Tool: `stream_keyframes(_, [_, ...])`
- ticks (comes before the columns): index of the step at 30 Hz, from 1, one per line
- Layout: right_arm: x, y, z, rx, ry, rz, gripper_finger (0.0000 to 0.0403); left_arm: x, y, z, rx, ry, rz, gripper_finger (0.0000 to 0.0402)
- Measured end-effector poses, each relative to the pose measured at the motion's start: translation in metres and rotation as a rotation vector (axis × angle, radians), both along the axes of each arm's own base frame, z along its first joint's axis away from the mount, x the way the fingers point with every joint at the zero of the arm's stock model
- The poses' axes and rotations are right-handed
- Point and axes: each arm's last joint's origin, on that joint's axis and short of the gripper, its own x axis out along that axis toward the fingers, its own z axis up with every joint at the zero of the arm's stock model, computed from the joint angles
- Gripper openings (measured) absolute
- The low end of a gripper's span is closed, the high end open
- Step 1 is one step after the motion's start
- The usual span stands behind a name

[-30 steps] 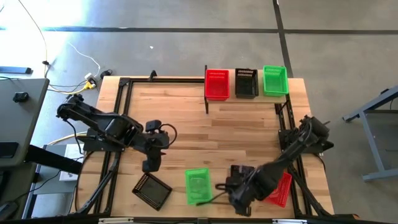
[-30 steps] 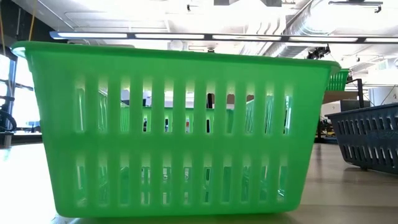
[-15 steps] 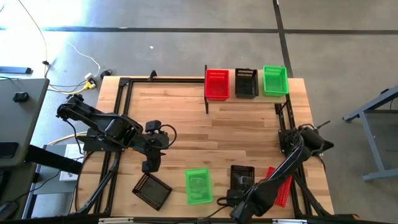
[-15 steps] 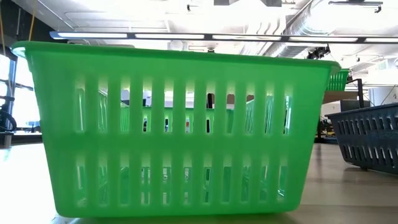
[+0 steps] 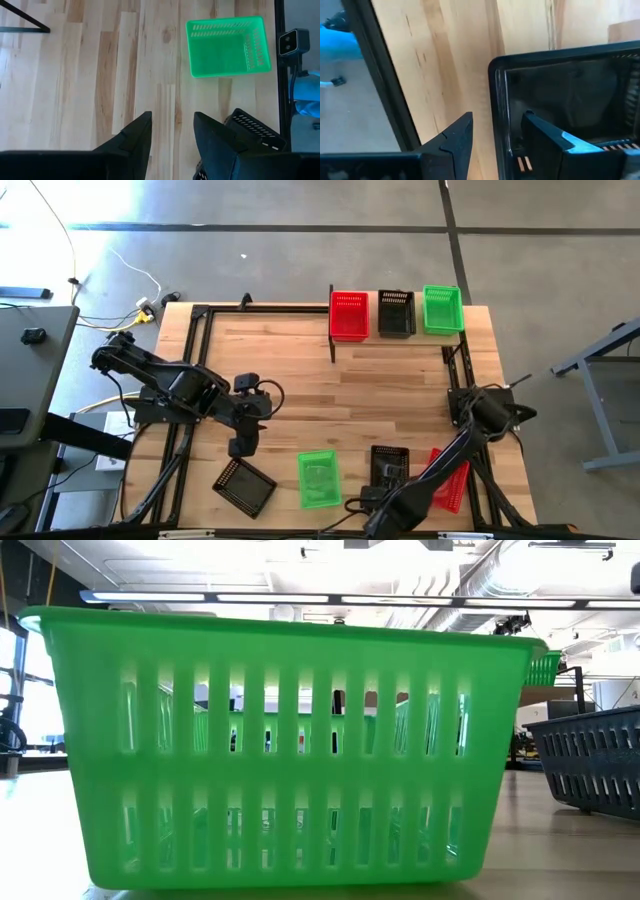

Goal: Stack baskets on shelf by color
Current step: Stack the right black basket on top of the other black basket on the shelf

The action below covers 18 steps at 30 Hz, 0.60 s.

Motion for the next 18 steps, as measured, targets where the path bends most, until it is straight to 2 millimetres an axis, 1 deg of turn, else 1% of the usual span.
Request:
stream_keyframes(2, [0.000,0.000,-0.004,-0.004,0.015,-0.015,0.0147,0.000,0.000,0.000,0.000,0.000,0.000,0.0138])
stream_keyframes(4, [-0.001,0.000,-0.005,-0.006,0.031,-0.035,0.0129,0.000,0.000,0.000,0.000,0.000,0.000,0.0138])
stream_keyframes(6, [-0.002,-0.001,-0.005,-0.011,0.048,-0.043,0.0098,0.000,0.000,0.000,0.005,0.001,-0.010,0.0138])
stream_keyframes(9, [-0.002,-0.002,-0.005,-0.006,0.072,-0.042,0.0034,0.000,0.000,0.000,0.015,0.002,-0.028,0.0138])
stream_keyframes(10, [-0.002,-0.002,-0.005,-0.006,0.077,-0.042,0.0018,0.000,0.000,0.000,0.015,0.002,-0.028,0.0138])
stream_keyframes(11, [-0.002,-0.003,-0.005,-0.003,0.081,-0.036,0.0010,0.000,0.000,0.000,0.016,0.002,-0.029,0.0138])
stream_keyframes(15, [-0.002,-0.003,-0.003,0.009,0.084,-0.021,0.0015,0.000,0.000,0.000,0.017,0.001,-0.028,0.0138])
stream_keyframes(18, [-0.002,-0.008,0.009,0.030,0.067,0.000,0.0003,0.000,0.000,0.000,0.019,0.001,-0.028,0.0138])
